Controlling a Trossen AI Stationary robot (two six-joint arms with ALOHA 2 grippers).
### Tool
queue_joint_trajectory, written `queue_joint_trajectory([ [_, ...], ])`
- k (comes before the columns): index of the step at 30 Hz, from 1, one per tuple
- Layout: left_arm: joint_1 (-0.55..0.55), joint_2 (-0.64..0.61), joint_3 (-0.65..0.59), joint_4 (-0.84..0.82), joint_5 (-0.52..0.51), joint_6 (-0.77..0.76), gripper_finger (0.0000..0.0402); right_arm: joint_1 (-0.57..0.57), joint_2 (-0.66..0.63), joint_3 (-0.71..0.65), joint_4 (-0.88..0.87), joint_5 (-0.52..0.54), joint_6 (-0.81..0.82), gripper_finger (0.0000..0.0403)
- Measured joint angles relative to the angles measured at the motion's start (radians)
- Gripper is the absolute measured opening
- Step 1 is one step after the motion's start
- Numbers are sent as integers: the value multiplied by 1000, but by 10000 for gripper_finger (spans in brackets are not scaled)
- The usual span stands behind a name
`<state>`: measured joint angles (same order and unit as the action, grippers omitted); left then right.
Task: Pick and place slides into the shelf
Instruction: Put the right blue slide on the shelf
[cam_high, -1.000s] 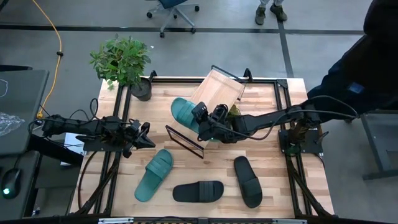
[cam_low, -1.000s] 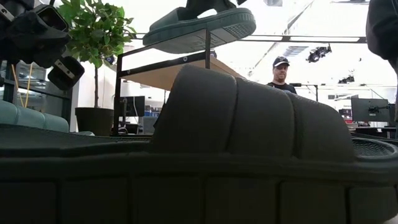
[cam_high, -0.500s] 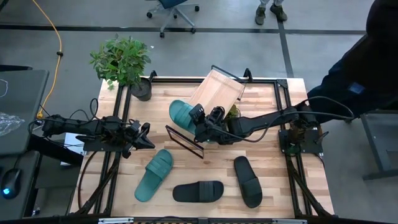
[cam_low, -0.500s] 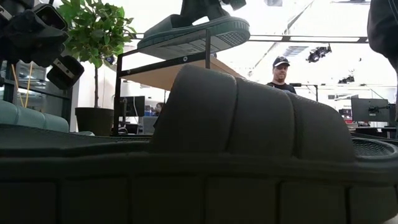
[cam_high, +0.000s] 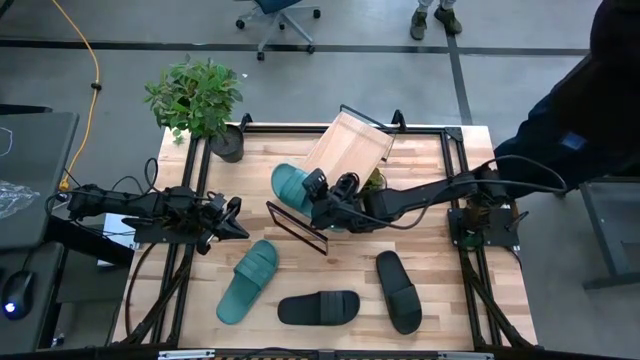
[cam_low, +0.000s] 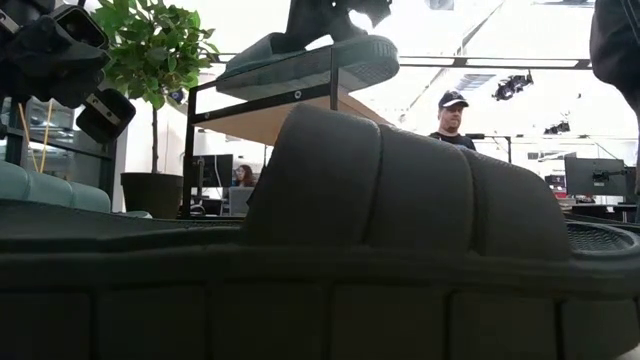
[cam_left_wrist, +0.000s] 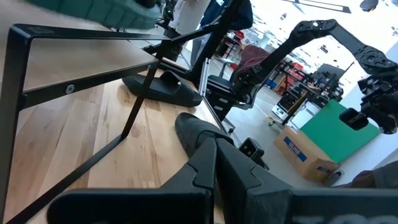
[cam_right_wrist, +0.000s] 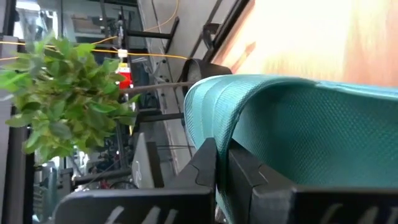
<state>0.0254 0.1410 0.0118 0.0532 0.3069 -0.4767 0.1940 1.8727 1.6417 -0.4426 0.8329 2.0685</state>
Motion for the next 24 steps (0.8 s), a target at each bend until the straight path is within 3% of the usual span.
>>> queue_joint_trajectory([
  [24,0,0,0,0,0,1,1,1,26,0,7,-17,23,0],
])
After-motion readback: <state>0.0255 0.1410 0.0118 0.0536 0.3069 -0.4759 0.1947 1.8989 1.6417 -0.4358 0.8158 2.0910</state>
